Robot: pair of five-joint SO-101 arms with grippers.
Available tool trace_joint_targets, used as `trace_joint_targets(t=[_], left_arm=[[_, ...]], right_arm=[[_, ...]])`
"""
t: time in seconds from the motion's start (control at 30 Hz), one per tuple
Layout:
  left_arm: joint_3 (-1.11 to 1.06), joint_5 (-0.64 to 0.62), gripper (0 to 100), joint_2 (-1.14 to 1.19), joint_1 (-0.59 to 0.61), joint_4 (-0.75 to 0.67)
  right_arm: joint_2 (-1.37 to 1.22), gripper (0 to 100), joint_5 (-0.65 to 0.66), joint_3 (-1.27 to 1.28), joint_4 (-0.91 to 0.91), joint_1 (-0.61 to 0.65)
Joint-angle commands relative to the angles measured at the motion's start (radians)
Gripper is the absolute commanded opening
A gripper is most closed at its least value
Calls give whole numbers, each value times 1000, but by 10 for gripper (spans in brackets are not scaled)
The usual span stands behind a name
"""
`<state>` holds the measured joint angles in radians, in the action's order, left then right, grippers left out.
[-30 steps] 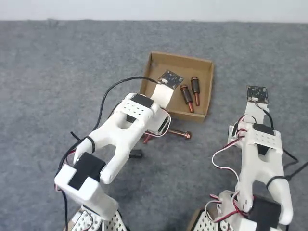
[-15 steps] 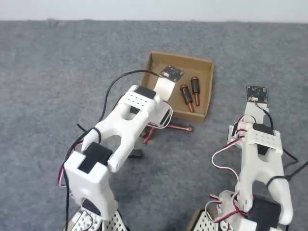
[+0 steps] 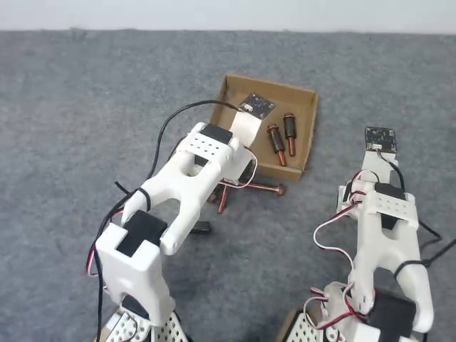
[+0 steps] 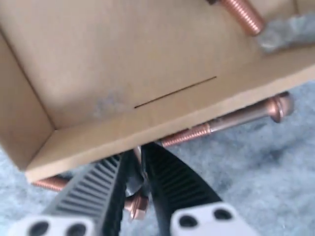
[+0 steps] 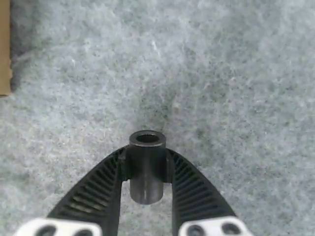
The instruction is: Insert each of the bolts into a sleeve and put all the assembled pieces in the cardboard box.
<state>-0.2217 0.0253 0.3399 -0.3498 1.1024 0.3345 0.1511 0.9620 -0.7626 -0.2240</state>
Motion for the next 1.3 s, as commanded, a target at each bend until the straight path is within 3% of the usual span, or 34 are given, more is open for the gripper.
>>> trace_joint_targets(t=[0.0,0.27,0.43,0.7,0.93,1.27], left_arm=[[1,11,20,26,3,51],[-1,0,20,18,2,57],[-10,-132,20,17,11,28],[7,-236,22,-37,2,26],[-130,-244,118,-186,-26,-43],[-162,-239,130,-224,-32,-74]], right_arm=[[22,6,21,-11,21,13],[22,6,21,-11,22,15],[22,6,21,-11,22,15],[22,6,21,-11,22,15],[22,6,21,-11,22,15],[22,6,21,-11,22,18]])
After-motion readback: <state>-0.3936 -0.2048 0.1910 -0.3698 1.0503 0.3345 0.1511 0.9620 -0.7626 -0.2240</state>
